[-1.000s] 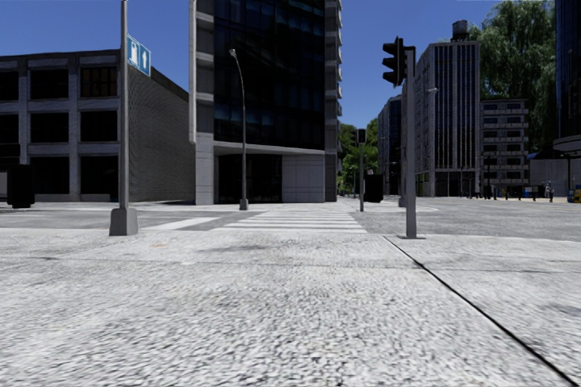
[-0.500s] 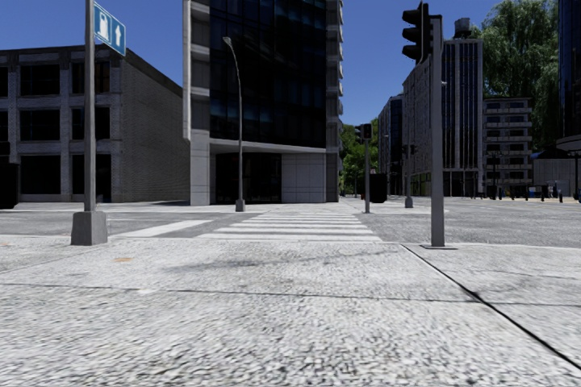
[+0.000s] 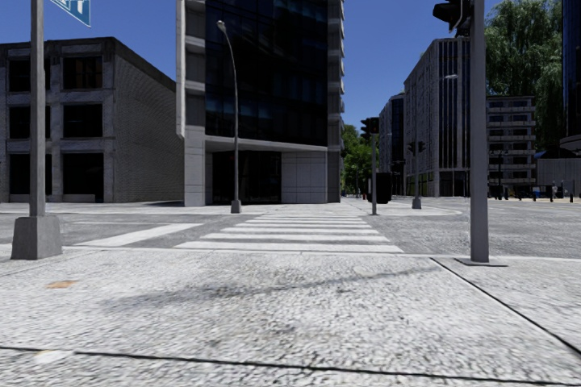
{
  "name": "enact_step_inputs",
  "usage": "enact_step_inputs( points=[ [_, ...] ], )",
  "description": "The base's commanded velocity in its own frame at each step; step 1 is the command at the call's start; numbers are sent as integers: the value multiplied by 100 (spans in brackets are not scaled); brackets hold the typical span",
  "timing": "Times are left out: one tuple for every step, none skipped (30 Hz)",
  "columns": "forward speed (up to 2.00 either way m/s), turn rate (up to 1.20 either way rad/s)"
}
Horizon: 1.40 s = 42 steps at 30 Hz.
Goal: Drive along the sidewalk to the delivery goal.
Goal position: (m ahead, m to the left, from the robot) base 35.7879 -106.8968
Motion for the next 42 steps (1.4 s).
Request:
enact_step_inputs(
  points=[
    [200, 0],
    [200, 0],
    [200, 0],
    [200, 0],
    [200, 0],
    [200, 0],
    [200, 0],
    [200, 0],
    [200, 0],
    [200, 0],
    [200, 0],
    [200, 0],
    [200, 0],
    [200, 0],
    [200, 0],
    [200, 0],
    [200, 0],
    [200, 0],
    [200, 0],
    [200, 0],
    [200, 0],
    [200, 0],
    [200, 0],
    [200, 0],
    [200, 0],
    [200, 0],
    [200, 0],
    [200, 0],
    [200, 0],
    [200, 0],
    [200, 0],
    [200, 0],
    [200, 0],
    [200, 0],
    [200, 0],
    [200, 0],
    [200, 0],
    [200, 0],
    [200, 0],
    [200, 0],
    [200, 0],
    [200, 0]
  ],
)
